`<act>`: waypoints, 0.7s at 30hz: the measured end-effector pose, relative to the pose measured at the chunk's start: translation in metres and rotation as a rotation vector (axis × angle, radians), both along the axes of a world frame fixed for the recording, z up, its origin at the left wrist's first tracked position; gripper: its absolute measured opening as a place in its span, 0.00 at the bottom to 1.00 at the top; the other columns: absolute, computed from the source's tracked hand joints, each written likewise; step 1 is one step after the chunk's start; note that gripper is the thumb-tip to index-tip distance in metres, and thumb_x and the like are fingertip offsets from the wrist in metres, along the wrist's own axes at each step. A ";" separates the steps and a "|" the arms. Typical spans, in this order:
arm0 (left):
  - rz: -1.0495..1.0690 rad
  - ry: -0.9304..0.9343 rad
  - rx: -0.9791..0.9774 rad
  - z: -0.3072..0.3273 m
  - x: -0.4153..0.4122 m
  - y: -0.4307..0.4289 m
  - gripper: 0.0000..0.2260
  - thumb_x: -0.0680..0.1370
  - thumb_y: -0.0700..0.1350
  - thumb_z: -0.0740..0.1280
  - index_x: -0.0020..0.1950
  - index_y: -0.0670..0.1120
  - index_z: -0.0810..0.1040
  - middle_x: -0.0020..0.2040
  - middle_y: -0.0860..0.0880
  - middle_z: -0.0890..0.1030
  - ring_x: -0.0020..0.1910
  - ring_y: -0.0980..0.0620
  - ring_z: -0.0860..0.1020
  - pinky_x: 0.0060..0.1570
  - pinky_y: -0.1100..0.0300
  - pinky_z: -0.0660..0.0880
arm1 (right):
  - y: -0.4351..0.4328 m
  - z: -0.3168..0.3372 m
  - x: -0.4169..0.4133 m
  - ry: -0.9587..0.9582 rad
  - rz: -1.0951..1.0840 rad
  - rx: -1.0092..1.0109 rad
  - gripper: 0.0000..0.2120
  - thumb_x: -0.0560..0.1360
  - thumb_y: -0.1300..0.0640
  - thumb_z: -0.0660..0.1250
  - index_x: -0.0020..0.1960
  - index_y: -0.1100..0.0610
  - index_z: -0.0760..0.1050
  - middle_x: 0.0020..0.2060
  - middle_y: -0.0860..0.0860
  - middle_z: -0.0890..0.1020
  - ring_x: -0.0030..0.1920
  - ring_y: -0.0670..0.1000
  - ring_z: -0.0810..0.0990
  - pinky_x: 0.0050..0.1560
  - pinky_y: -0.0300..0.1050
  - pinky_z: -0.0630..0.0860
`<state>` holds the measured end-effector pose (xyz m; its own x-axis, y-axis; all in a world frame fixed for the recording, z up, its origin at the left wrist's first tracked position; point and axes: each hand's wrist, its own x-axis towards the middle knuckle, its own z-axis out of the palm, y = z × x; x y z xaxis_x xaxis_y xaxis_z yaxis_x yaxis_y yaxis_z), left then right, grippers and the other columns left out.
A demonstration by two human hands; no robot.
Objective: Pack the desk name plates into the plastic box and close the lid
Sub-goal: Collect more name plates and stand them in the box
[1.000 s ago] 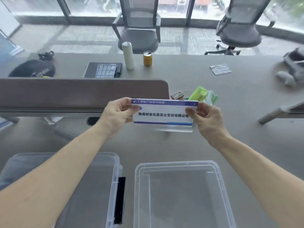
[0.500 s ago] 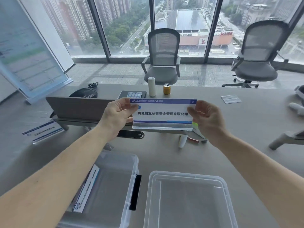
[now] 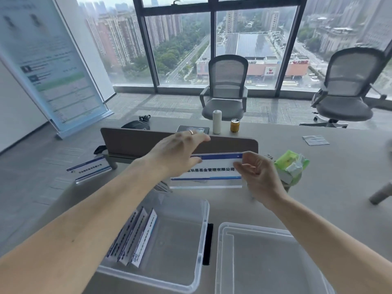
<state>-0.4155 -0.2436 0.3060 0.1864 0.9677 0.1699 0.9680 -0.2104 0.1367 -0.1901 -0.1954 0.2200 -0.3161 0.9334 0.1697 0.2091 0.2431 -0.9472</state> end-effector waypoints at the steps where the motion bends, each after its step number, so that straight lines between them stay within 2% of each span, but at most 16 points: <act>1: -0.004 0.058 -0.054 0.001 -0.002 -0.002 0.23 0.79 0.49 0.72 0.73 0.52 0.72 0.66 0.49 0.80 0.63 0.47 0.79 0.61 0.50 0.76 | -0.008 0.000 -0.010 0.005 -0.005 -0.003 0.18 0.79 0.59 0.69 0.36 0.58 0.64 0.32 0.53 0.70 0.26 0.40 0.65 0.27 0.33 0.58; 4: -0.004 0.171 -0.132 0.002 -0.018 -0.012 0.08 0.80 0.47 0.69 0.59 0.51 0.81 0.50 0.48 0.83 0.49 0.44 0.82 0.48 0.51 0.78 | -0.026 -0.003 -0.041 0.011 -0.009 0.004 0.17 0.79 0.59 0.70 0.34 0.52 0.69 0.34 0.52 0.75 0.31 0.42 0.71 0.29 0.35 0.62; 6: -0.014 0.189 -0.149 0.000 -0.034 -0.020 0.04 0.81 0.46 0.68 0.53 0.50 0.82 0.44 0.49 0.82 0.43 0.45 0.82 0.45 0.51 0.79 | -0.036 -0.008 -0.058 0.001 -0.016 0.019 0.17 0.79 0.59 0.70 0.34 0.47 0.71 0.35 0.49 0.78 0.36 0.44 0.77 0.34 0.35 0.68; 9: -0.018 0.148 -0.179 -0.010 -0.058 -0.030 0.04 0.80 0.46 0.69 0.53 0.51 0.83 0.46 0.49 0.82 0.45 0.45 0.82 0.48 0.49 0.80 | -0.048 -0.019 -0.077 -0.091 -0.054 0.095 0.14 0.79 0.56 0.70 0.37 0.45 0.71 0.34 0.41 0.76 0.41 0.44 0.78 0.46 0.43 0.74; 11: 0.000 0.125 -0.204 -0.020 -0.071 -0.035 0.04 0.80 0.46 0.69 0.52 0.51 0.83 0.47 0.48 0.81 0.45 0.44 0.81 0.48 0.51 0.79 | -0.056 -0.028 -0.085 -0.183 -0.037 0.101 0.06 0.78 0.55 0.70 0.48 0.44 0.76 0.42 0.40 0.81 0.49 0.44 0.81 0.56 0.45 0.78; 12: 0.012 0.124 -0.215 -0.027 -0.077 -0.036 0.04 0.80 0.46 0.69 0.52 0.51 0.83 0.47 0.48 0.81 0.45 0.44 0.81 0.47 0.52 0.77 | -0.060 -0.034 -0.087 -0.245 -0.028 0.093 0.09 0.78 0.55 0.70 0.56 0.46 0.76 0.49 0.42 0.82 0.54 0.45 0.81 0.60 0.46 0.78; 13: 0.023 0.118 -0.225 -0.034 -0.081 -0.037 0.04 0.79 0.45 0.69 0.51 0.51 0.83 0.46 0.48 0.81 0.45 0.44 0.81 0.45 0.54 0.76 | -0.063 -0.041 -0.088 -0.321 -0.020 0.101 0.15 0.78 0.55 0.70 0.63 0.49 0.74 0.55 0.46 0.82 0.58 0.46 0.80 0.62 0.47 0.77; 15: 0.051 0.096 -0.245 -0.051 -0.090 -0.040 0.03 0.79 0.44 0.69 0.50 0.51 0.83 0.45 0.48 0.80 0.43 0.43 0.81 0.44 0.54 0.77 | -0.069 -0.057 -0.086 -0.502 0.018 0.156 0.23 0.77 0.54 0.70 0.70 0.51 0.68 0.62 0.48 0.77 0.62 0.47 0.77 0.65 0.46 0.73; 17: 0.085 0.089 -0.259 -0.073 -0.098 -0.043 0.03 0.79 0.45 0.68 0.48 0.49 0.81 0.46 0.48 0.80 0.44 0.43 0.80 0.44 0.53 0.77 | -0.071 -0.074 -0.085 -0.658 0.118 0.199 0.23 0.77 0.51 0.70 0.70 0.51 0.68 0.65 0.47 0.76 0.65 0.49 0.75 0.65 0.47 0.72; 21: 0.174 0.050 -0.324 -0.126 -0.110 -0.049 0.06 0.79 0.45 0.66 0.43 0.46 0.76 0.43 0.48 0.75 0.43 0.44 0.78 0.38 0.56 0.73 | -0.070 -0.115 -0.094 -0.906 0.313 0.215 0.16 0.79 0.47 0.67 0.64 0.51 0.76 0.60 0.49 0.80 0.64 0.54 0.74 0.64 0.47 0.71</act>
